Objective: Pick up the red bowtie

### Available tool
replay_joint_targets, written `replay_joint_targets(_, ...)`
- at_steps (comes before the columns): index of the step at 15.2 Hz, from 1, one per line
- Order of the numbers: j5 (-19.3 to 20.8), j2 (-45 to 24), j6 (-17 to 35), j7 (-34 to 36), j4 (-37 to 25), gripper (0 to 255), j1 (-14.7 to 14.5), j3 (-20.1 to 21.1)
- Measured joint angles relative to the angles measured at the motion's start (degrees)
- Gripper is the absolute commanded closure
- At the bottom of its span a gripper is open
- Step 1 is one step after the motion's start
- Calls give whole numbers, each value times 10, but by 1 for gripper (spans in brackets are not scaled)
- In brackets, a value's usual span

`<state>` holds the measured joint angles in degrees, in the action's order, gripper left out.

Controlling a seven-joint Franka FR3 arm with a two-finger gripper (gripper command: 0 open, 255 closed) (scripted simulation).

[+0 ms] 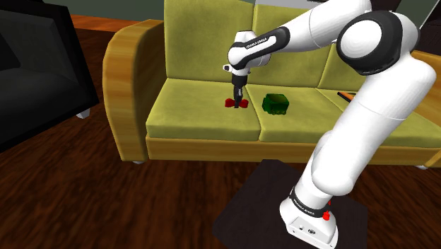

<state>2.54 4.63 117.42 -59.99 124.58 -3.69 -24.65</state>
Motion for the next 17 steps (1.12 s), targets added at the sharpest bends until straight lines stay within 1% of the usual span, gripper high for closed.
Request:
replay_joint_targets(4, 1, 3, -9, 1, -6, 255, 0, 1)
replay_joint_targets(17, 10, 32, -108, 10, -79, 255, -3, 7)
